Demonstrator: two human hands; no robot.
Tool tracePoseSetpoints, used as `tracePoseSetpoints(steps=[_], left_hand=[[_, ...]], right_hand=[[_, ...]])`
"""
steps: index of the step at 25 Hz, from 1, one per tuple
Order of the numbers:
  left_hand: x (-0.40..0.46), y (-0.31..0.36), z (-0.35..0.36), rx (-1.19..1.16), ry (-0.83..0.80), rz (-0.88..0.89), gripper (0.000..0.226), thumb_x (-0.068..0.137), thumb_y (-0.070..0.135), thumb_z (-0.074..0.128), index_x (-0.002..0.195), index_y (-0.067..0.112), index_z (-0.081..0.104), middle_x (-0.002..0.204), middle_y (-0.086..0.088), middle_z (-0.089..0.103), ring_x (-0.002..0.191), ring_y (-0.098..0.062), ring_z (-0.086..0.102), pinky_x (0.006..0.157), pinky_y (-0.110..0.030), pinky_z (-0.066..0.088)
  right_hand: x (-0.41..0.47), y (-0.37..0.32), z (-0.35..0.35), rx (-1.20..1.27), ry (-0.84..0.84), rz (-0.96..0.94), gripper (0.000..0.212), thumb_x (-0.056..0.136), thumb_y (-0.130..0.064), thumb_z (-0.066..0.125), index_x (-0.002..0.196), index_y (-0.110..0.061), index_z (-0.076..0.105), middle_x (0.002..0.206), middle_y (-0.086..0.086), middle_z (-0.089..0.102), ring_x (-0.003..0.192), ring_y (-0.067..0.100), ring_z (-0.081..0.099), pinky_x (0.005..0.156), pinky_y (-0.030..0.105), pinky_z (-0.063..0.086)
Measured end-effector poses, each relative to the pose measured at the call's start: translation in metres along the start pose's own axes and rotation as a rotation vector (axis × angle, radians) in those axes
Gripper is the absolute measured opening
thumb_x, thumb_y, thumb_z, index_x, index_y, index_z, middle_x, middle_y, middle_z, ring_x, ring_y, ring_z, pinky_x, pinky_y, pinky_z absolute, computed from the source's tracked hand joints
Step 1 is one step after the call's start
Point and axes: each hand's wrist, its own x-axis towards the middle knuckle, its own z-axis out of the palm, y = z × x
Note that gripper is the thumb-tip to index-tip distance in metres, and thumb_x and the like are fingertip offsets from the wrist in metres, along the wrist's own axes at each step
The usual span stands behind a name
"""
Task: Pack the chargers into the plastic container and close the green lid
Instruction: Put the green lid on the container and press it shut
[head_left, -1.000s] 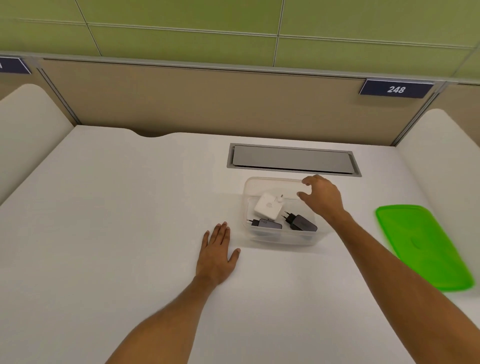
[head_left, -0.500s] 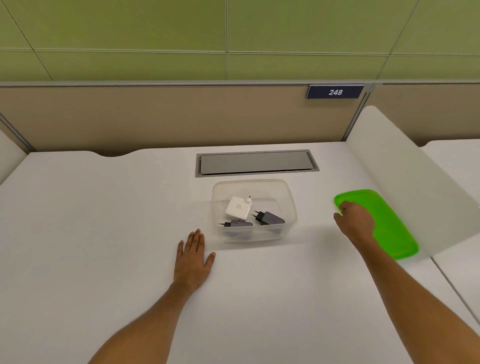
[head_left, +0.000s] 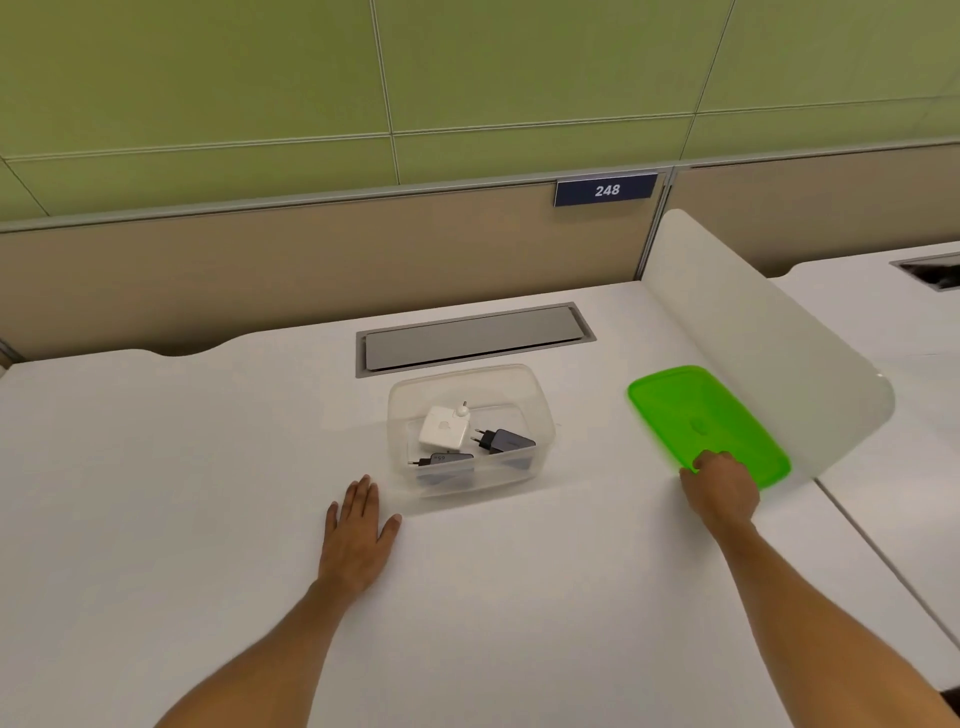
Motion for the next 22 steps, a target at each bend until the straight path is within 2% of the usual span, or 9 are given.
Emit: tracePoseSetpoints(steps=[4, 7, 10, 16, 22], left_hand=[[0.005, 0.001, -0.009, -0.012, 0.032, -0.015, 0.070, 0.092, 0.050, 0.023, 0.148, 0.009, 0.016, 0.160, -0.003, 0.011, 0.148, -0.015, 0.005, 0.121, -0.040, 0.003], [0.010, 0.005, -0.019, -0.033, 0.062, -0.016, 0.062, 0.098, 0.041, 0.033, 0.148, 0.009, 0.016, 0.160, -0.004, 0.010, 0.148, -0.016, 0.004, 0.121, -0.041, 0.002], [0.017, 0.010, -0.030, -0.058, 0.102, -0.013, 0.061, 0.098, 0.039, 0.033, 0.148, 0.009, 0.016, 0.160, -0.004, 0.010, 0.148, -0.017, 0.004, 0.121, -0.041, 0.002], [0.032, 0.019, -0.056, -0.138, 0.213, -0.018, 0.058, 0.099, 0.037, 0.033, 0.148, 0.009, 0.018, 0.160, -0.005, 0.013, 0.148, -0.018, 0.007, 0.121, -0.039, 0.002], [0.040, 0.039, -0.078, -0.255, 0.292, -0.003, 0.058, 0.099, 0.037, 0.032, 0.149, 0.012, 0.016, 0.160, -0.005, 0.011, 0.148, -0.018, 0.005, 0.120, -0.037, 0.000]], right_hand=[[-0.003, 0.005, 0.002, -0.013, -0.007, 0.012, 0.022, 0.081, -0.011, 0.056, 0.099, -0.007, 0.069, 0.104, 0.017, 0.065, 0.100, 0.036, 0.063, 0.079, 0.038, 0.050], [-0.005, 0.006, 0.005, -0.066, 0.018, 0.015, 0.021, 0.083, -0.010, 0.054, 0.095, -0.010, 0.071, 0.098, 0.015, 0.068, 0.095, 0.034, 0.065, 0.078, 0.036, 0.051], [-0.002, 0.001, -0.001, -0.049, 0.085, -0.004, 0.017, 0.085, -0.011, 0.057, 0.094, -0.006, 0.071, 0.095, 0.016, 0.066, 0.094, 0.036, 0.064, 0.077, 0.036, 0.049], [0.017, -0.033, -0.049, 0.194, 0.277, 0.024, 0.018, 0.088, -0.009, 0.057, 0.096, 0.000, 0.070, 0.098, 0.023, 0.064, 0.091, 0.043, 0.063, 0.078, 0.044, 0.049], [0.021, -0.087, -0.106, 0.438, 0.250, -0.028, 0.020, 0.091, -0.013, 0.056, 0.099, -0.007, 0.073, 0.101, 0.022, 0.071, 0.098, 0.041, 0.063, 0.083, 0.040, 0.049]])
